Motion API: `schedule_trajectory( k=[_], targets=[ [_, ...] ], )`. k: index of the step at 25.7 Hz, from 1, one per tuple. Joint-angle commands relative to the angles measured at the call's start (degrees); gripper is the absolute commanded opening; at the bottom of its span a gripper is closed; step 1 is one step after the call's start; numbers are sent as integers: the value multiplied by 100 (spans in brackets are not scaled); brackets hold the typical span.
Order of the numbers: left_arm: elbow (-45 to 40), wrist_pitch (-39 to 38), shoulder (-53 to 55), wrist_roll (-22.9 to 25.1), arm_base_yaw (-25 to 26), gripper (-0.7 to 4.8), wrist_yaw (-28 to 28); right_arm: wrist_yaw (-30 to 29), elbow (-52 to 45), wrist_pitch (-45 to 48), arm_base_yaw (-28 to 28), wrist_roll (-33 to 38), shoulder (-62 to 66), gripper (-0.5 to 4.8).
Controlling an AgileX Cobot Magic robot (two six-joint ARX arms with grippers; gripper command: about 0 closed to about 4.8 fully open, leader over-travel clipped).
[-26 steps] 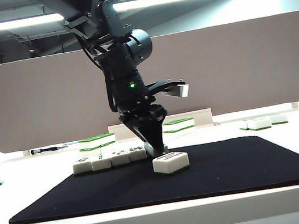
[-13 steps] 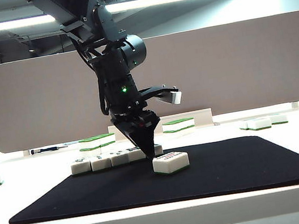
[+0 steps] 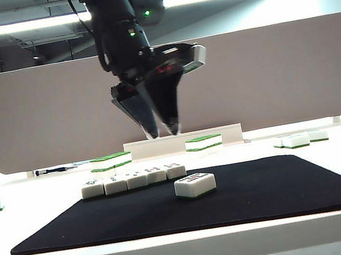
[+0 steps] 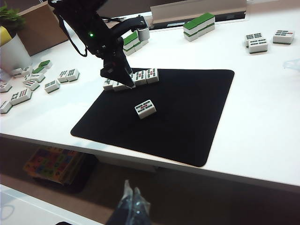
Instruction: Align six mahjong tiles in a row on the table.
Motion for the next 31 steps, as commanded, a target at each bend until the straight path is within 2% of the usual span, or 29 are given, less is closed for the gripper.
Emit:
schedule_trajectory(
  k=[1,5,10,12,13,16,17,19,20,22,25,29,31],
  targets=[
    [-11,101,101,-442,-216,307,157,9,13,74,2,-11,-70,-1],
    [-87,46,382,-446,-439,308,153,9,13,74,2,-13,-70,-1],
    [-142,13,697,-614,-452,306,127,9,13,74,2,-11,-70,-1],
    [-142,76,758,-614,-452,192,131,9,13,74,2,-13,-70,-1],
    [-142,221,791,-898,-457,128,129,9,13,74,2,-13,-70,-1],
    [-127,911,787,-2103,-457,128,136,11,13,74,2,-13,-70,-1],
    [-127,1220,787,-2365,-457,128,151,11,13,74,2,-13,-70,-1],
    [-127,1882,789,-2424,-457,128,149,11,13,74,2,-13,-70,-1],
    [-127,2271,789,-2673,-455,128,87,11,13,74,2,-13,-70,-1],
    [-127,2795,791,-2981,-417,128,-437,9,13,74,2,-13,-70,-1],
    [-131,2896,857,-3296,-369,128,-741,9,13,74,2,-13,-70,-1],
    [-131,2944,953,-3650,-330,128,-778,9,13,74,2,-13,-70,-1],
    [-131,2962,1005,-3663,-328,128,-774,9,13,74,2,-13,-70,-1]
  ],
)
